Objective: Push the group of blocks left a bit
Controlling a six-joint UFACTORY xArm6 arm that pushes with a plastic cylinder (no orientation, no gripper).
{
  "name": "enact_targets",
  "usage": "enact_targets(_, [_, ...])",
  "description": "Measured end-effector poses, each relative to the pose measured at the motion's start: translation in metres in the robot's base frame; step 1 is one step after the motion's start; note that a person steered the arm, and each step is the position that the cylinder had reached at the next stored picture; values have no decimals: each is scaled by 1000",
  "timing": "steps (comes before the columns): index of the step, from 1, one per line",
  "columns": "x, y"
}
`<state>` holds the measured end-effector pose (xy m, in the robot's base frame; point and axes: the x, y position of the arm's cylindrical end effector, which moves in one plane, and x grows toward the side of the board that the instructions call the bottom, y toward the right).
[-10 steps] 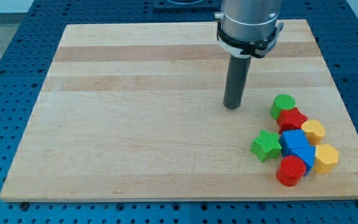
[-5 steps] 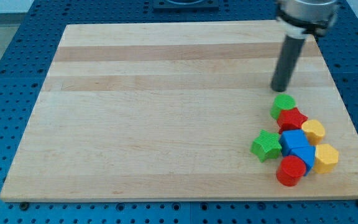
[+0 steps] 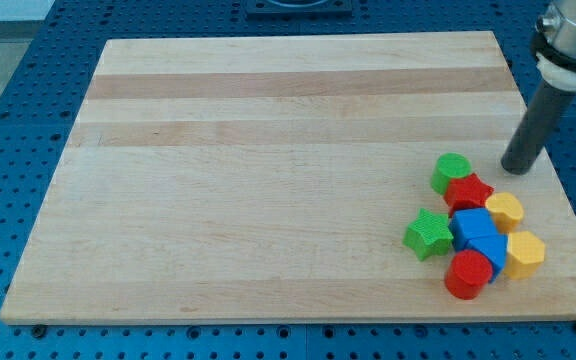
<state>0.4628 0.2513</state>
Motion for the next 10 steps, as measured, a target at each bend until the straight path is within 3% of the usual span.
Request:
enact_targets(3, [59, 0])
enact_targets(10, [59, -54])
